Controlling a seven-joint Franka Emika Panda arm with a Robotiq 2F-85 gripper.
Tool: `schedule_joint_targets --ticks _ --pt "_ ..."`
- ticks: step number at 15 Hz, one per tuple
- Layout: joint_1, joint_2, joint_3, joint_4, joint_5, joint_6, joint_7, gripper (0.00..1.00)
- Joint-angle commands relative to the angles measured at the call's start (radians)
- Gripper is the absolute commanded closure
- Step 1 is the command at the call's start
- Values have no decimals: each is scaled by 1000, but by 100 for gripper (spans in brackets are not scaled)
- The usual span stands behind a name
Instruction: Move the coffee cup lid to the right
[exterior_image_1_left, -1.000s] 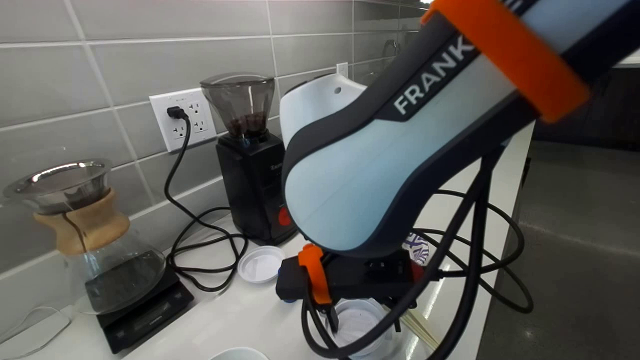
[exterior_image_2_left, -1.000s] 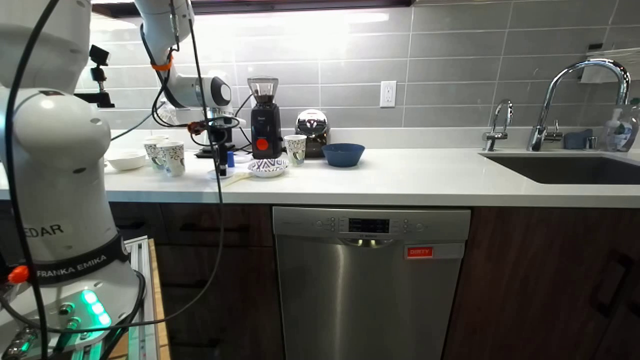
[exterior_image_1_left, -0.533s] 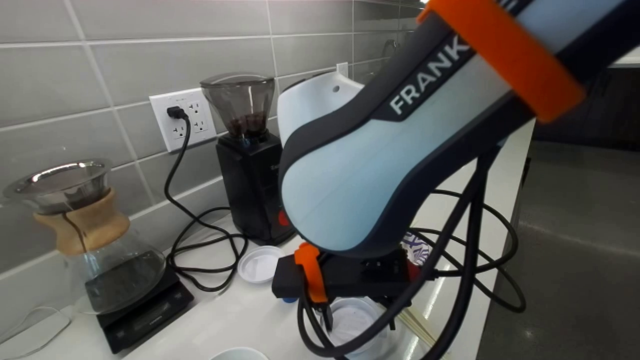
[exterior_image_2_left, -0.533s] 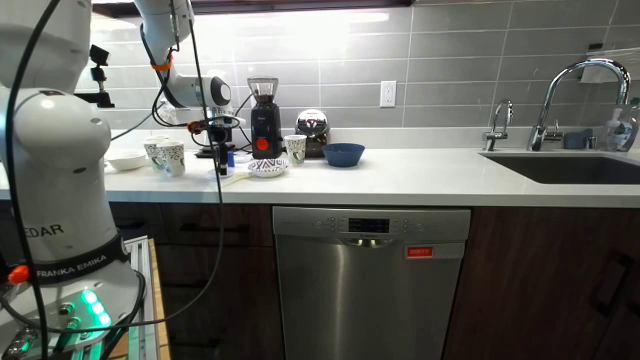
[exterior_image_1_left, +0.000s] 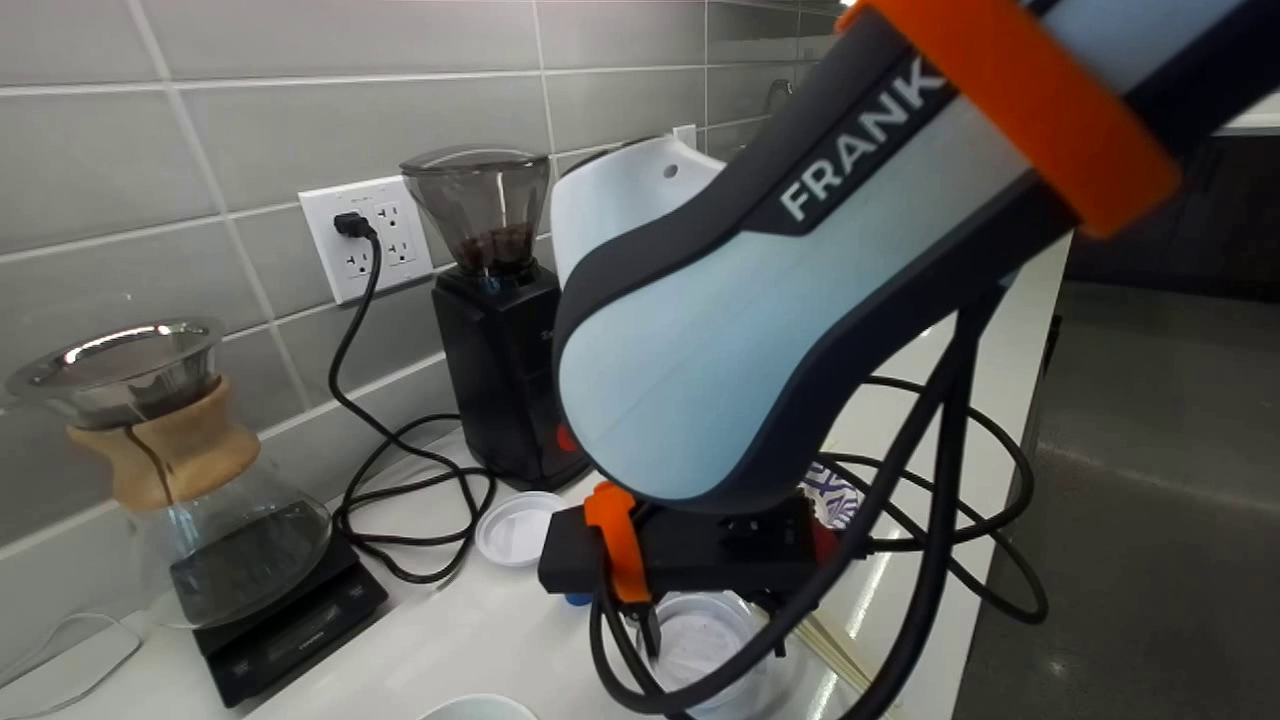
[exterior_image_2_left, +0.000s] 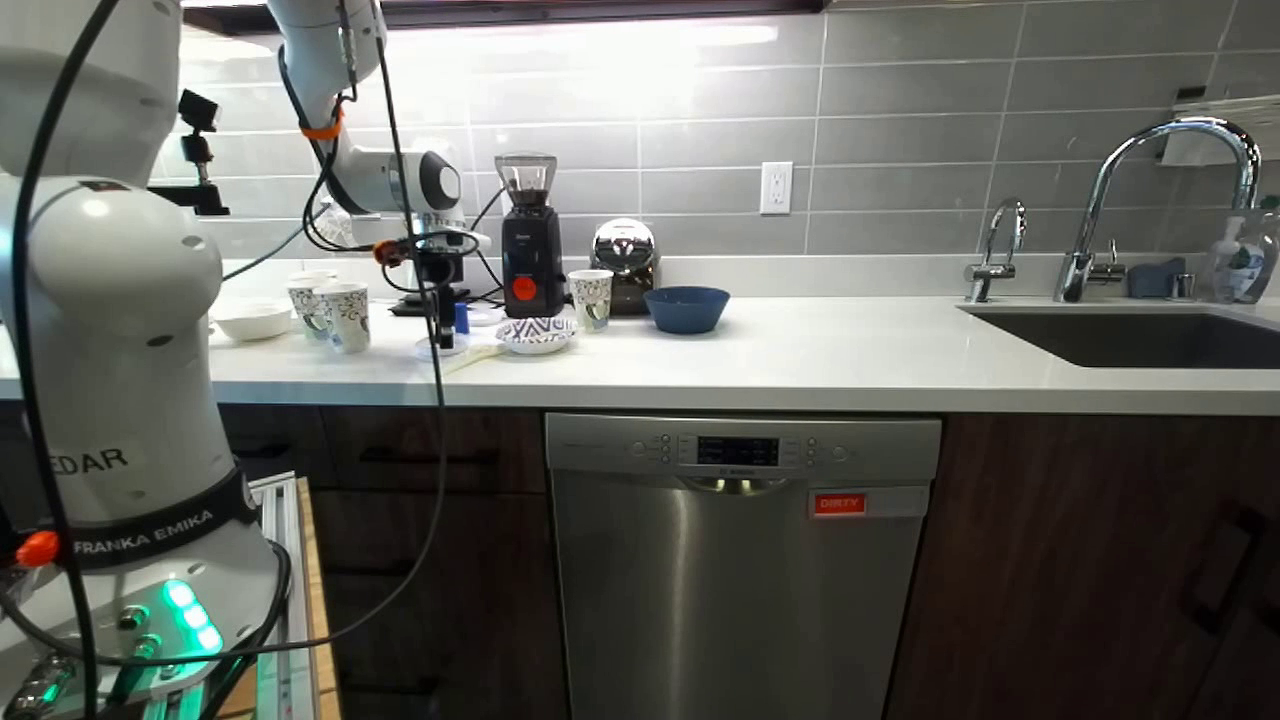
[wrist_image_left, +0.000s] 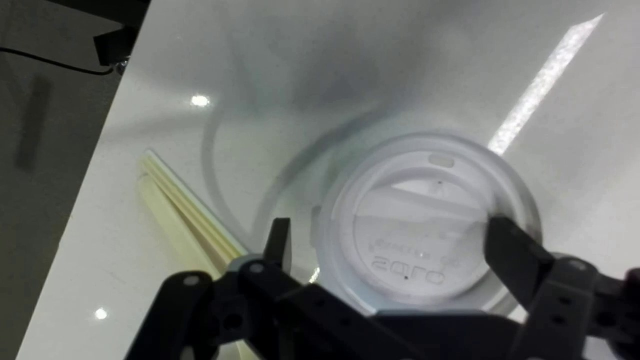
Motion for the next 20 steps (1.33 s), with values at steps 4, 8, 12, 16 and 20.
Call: schedule_joint_targets --ticks 4,8,12,16,20 --pt "11 -38 0 -14 1 16 1 0" --pt "9 -40 1 -13 -2 34 -3 0" --pt "6 -26 -2 -9 -3 52 -10 0" --pt "6 -14 -3 -9 2 65 -17 0" --pt "6 2 -3 -3 6 66 -28 0"
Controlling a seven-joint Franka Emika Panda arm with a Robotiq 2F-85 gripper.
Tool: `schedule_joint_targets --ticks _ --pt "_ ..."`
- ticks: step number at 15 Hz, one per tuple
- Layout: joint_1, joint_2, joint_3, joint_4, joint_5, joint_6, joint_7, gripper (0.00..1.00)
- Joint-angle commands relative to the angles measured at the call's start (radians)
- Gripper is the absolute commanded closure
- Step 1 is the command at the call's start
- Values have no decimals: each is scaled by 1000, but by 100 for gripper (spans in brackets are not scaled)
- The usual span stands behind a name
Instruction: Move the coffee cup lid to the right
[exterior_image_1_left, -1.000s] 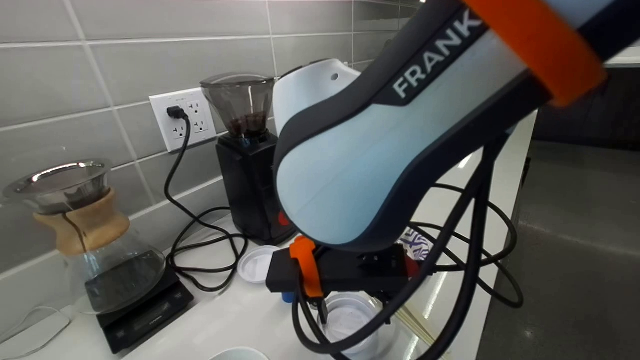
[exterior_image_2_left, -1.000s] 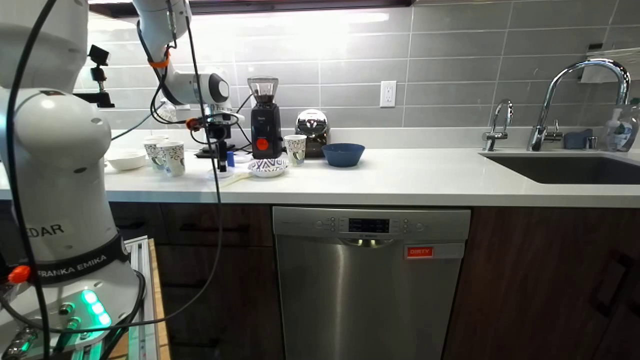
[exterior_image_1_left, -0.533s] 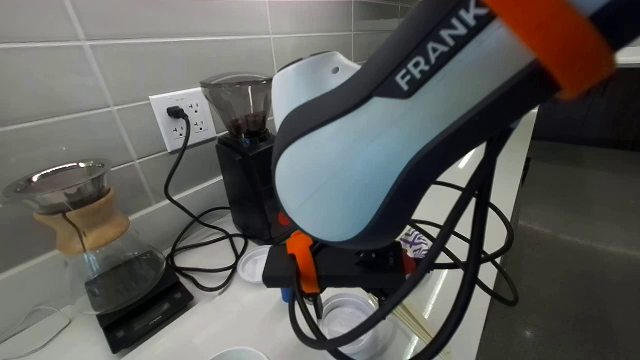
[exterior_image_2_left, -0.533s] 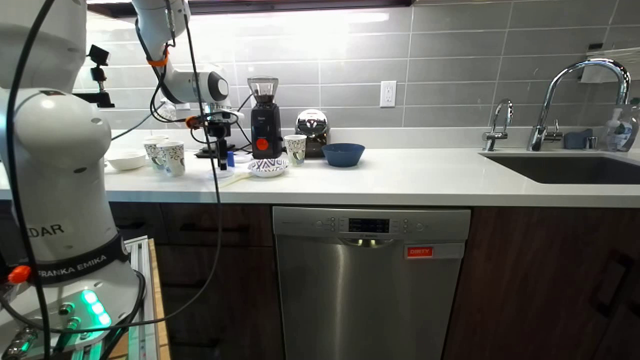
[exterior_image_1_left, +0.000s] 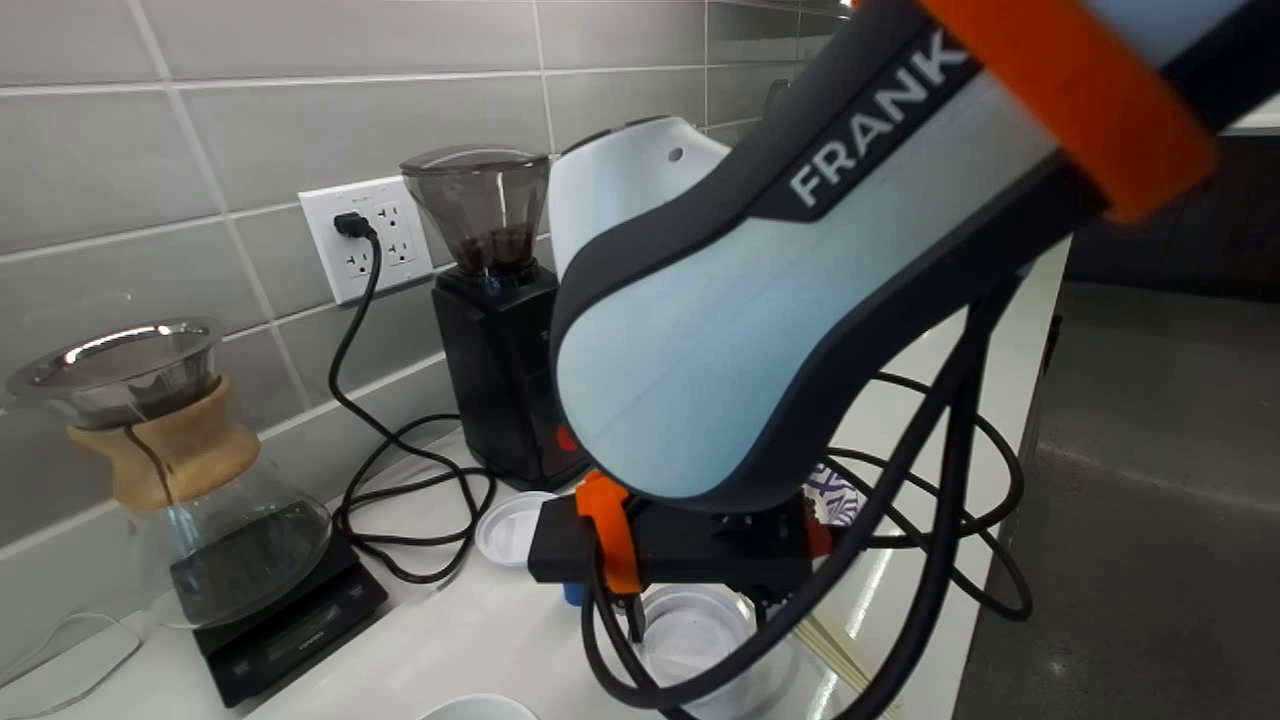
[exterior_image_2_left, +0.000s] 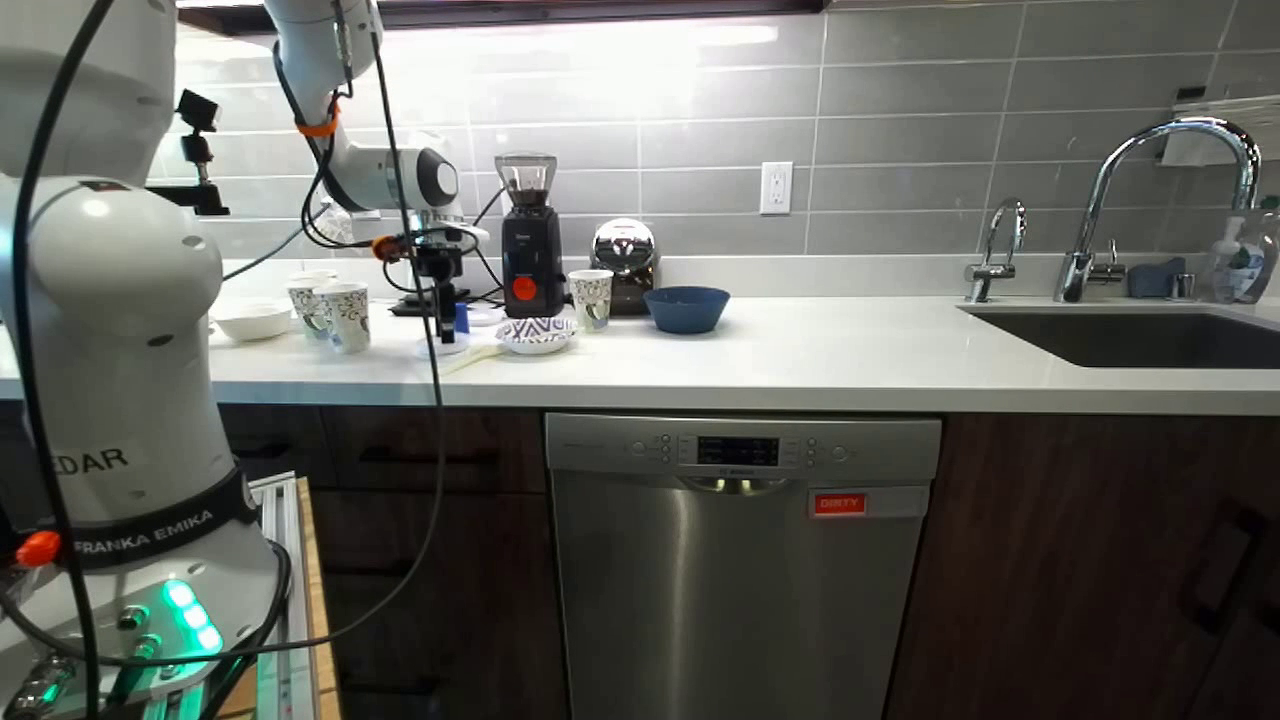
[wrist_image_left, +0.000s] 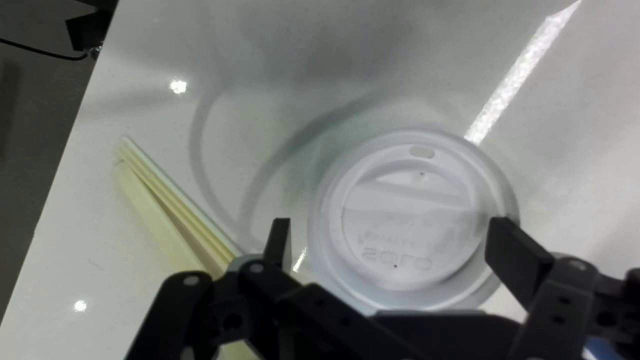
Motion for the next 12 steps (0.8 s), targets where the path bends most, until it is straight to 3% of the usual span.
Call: schedule_joint_targets --ticks 1,9,10,12 --pt "5 21 -6 6 4 20 -23 0" --pt "11 54 -7 35 3 -3 -59 0" --pt "11 55 -8 37 0 -4 -64 18" --pt "13 56 -8 42 1 -5 -75 34"
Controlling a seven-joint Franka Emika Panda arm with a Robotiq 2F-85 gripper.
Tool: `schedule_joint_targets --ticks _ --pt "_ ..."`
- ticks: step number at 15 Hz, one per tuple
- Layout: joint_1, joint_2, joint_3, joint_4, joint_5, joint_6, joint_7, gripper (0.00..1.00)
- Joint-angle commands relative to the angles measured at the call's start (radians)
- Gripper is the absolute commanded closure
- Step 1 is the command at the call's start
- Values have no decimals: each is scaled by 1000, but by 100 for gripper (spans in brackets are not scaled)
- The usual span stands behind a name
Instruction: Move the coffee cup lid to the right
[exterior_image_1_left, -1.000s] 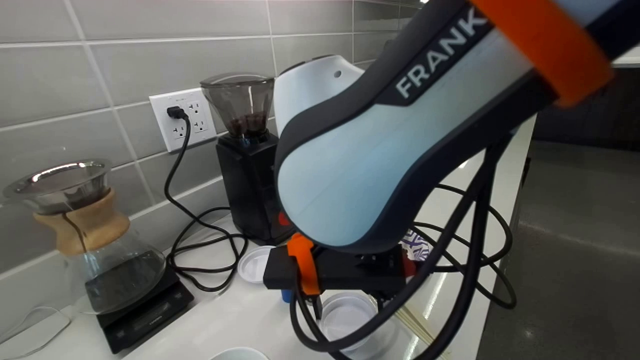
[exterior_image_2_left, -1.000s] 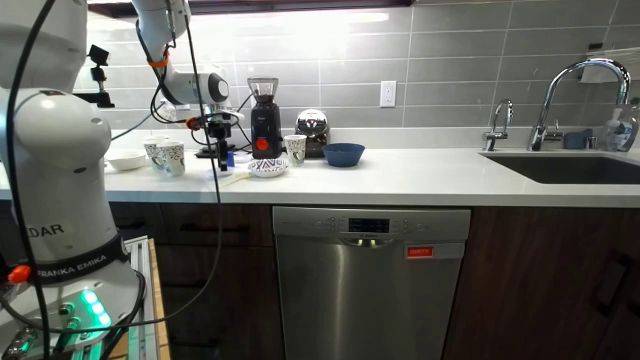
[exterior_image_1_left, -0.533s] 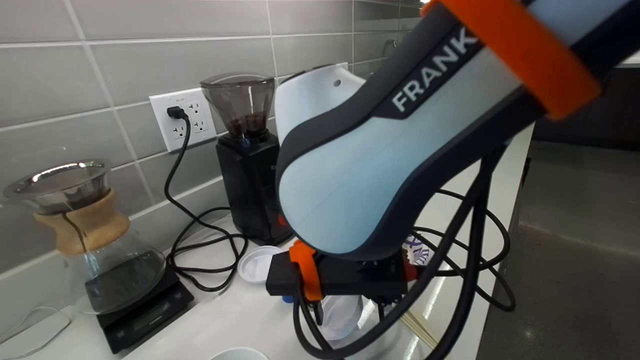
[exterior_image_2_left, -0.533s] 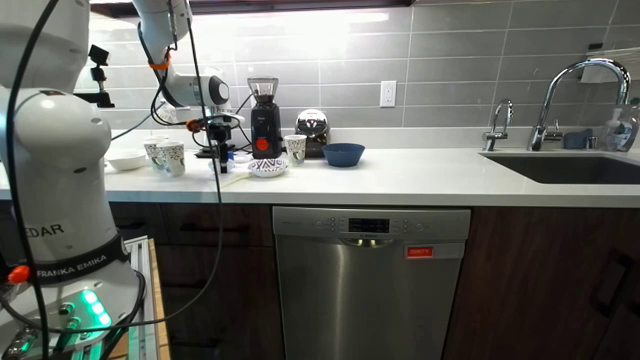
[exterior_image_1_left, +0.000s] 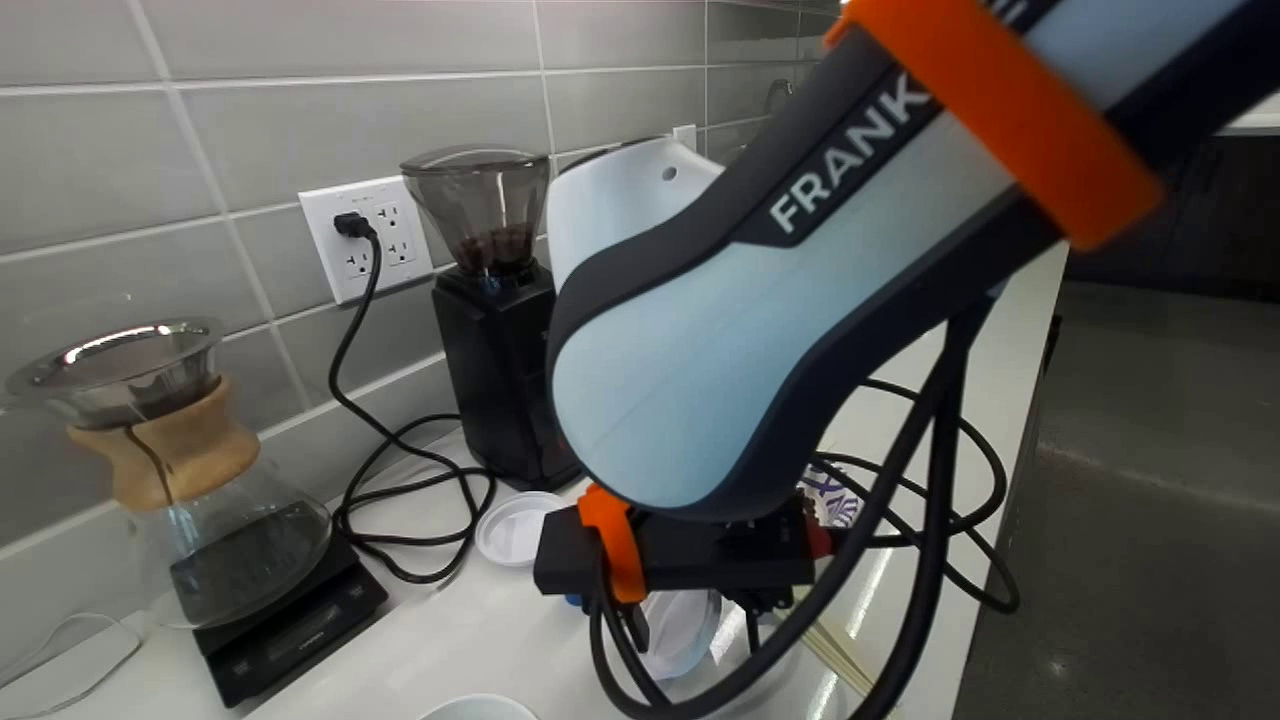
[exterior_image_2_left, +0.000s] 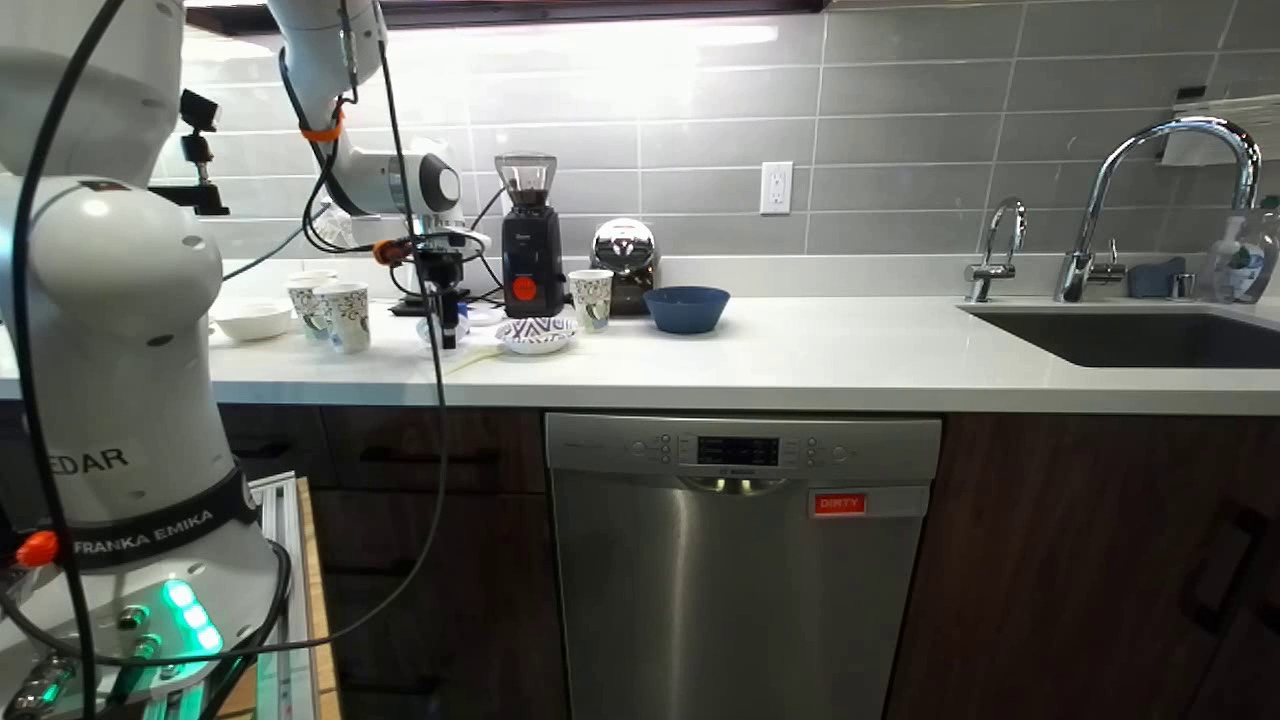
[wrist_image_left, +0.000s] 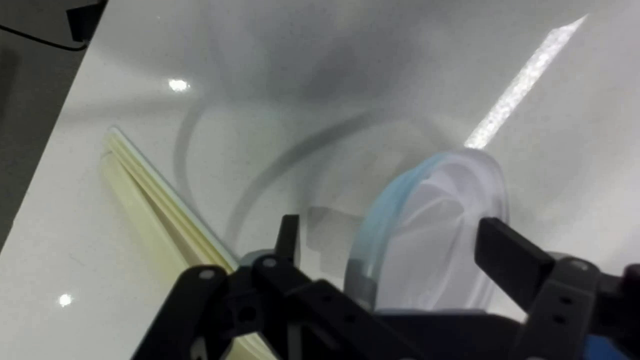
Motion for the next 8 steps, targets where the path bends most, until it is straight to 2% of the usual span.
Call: schedule_joint_targets --ticks 1,8 --pt "13 29 -7 32 2 -4 -28 41" --pt "26 5 -5 38 -2 -14 -24 90"
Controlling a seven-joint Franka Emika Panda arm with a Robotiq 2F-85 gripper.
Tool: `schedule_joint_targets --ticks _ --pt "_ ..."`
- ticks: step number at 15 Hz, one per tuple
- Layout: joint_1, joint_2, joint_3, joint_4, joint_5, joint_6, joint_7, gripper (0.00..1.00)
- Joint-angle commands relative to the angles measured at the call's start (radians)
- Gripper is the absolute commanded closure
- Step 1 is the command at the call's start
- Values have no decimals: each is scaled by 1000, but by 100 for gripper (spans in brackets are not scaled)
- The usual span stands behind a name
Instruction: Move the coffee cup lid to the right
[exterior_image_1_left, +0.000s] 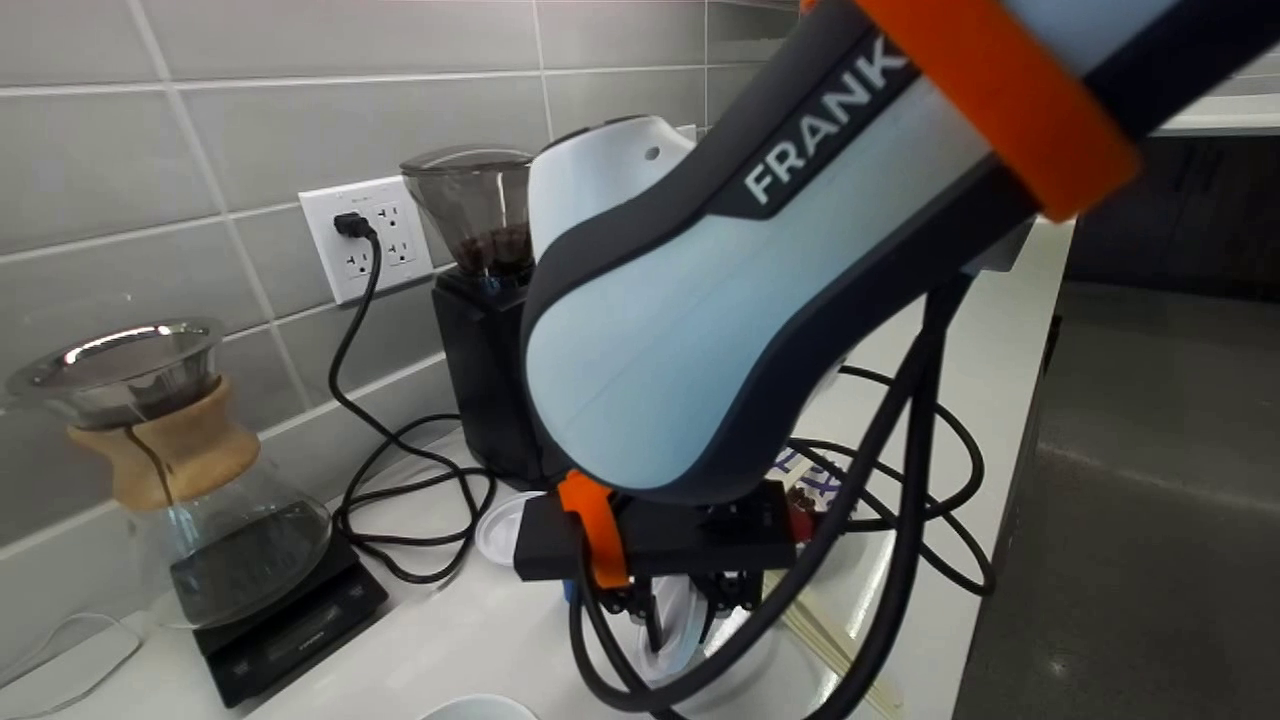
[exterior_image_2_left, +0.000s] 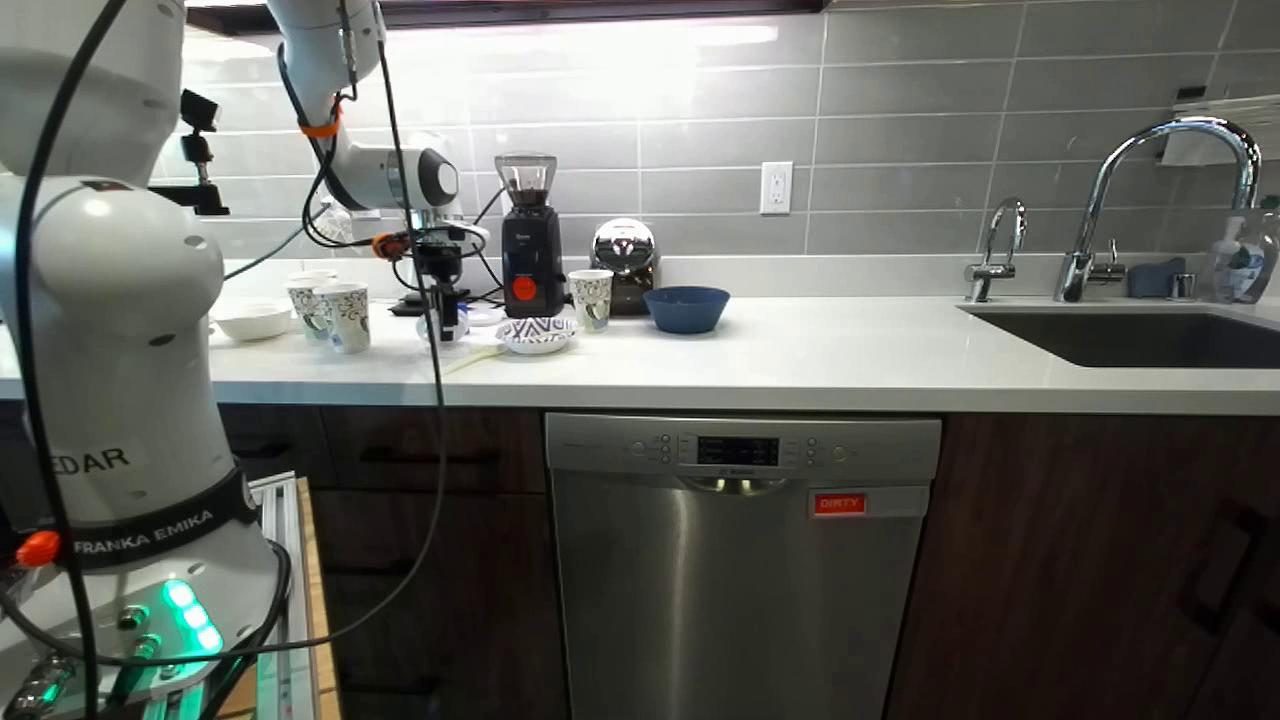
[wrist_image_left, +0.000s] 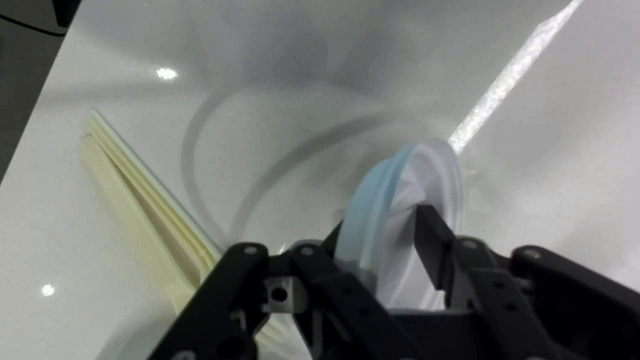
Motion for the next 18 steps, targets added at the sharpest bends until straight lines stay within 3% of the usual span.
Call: schedule_joint_targets --ticks 1,7,11,18 --pt "17 -2 -6 8 -3 -12 -6 98" --pt "34 -62 -3 -3 -13 -71 15 98" --pt "52 -148 -12 0 -137 -243 82 98" --pt "-30 -319 12 -6 -181 -376 -22 98"
